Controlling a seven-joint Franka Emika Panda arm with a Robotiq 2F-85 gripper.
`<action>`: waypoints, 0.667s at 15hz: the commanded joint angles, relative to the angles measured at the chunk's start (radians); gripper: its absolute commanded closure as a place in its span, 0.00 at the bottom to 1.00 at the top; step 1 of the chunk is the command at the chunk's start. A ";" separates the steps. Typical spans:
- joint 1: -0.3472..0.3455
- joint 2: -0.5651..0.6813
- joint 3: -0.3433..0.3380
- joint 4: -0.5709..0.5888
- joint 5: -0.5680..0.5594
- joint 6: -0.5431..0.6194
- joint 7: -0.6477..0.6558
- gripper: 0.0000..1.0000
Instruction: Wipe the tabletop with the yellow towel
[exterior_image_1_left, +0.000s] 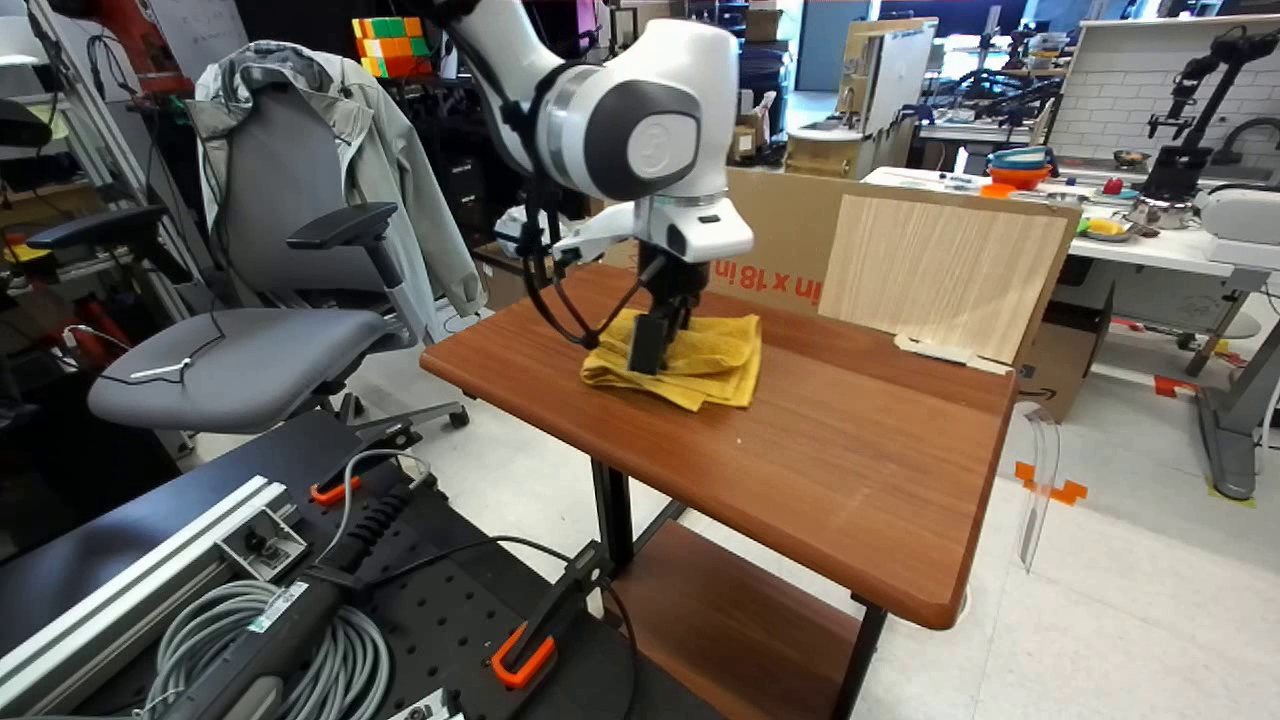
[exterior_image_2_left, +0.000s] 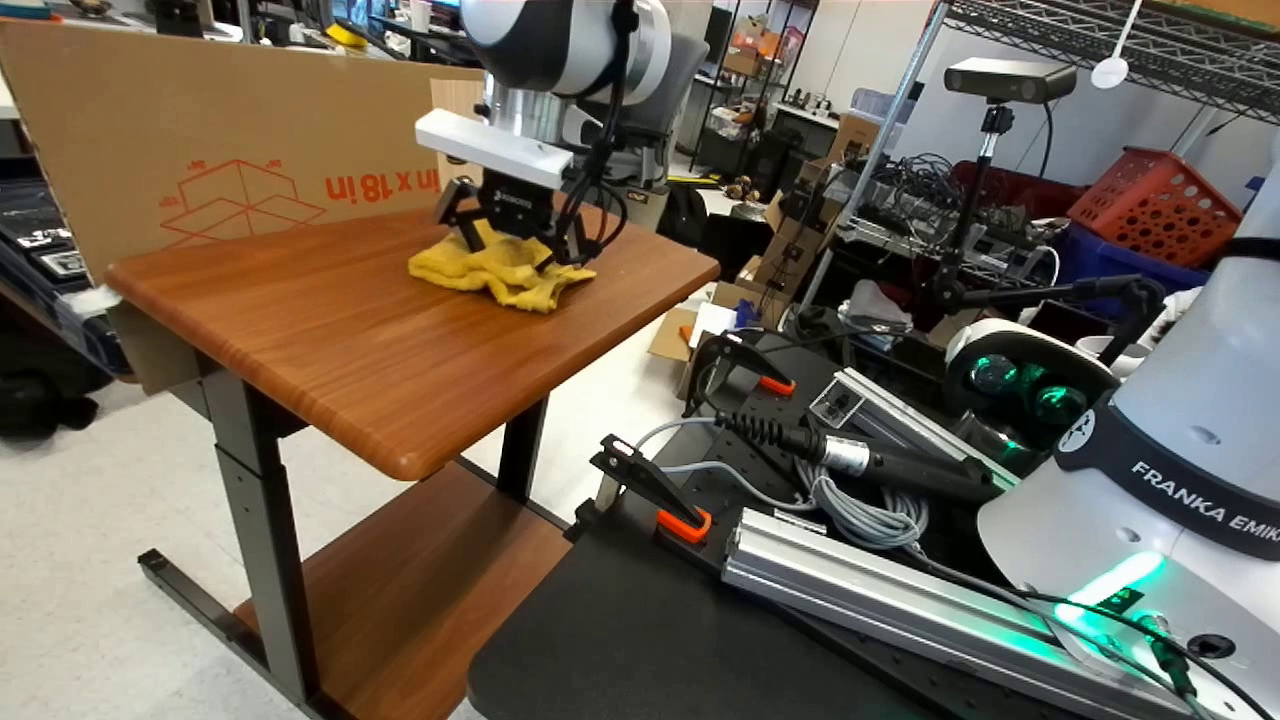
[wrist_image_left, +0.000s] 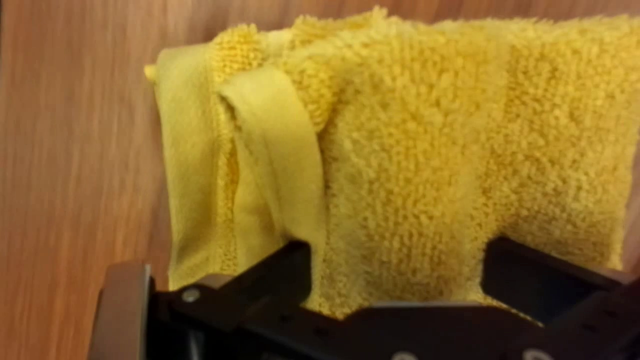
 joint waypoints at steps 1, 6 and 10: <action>0.082 -0.067 0.037 -0.133 0.008 0.083 -0.013 0.00; 0.132 -0.082 0.053 -0.156 0.010 0.130 -0.011 0.00; 0.151 0.037 -0.044 -0.009 -0.010 0.253 0.081 0.00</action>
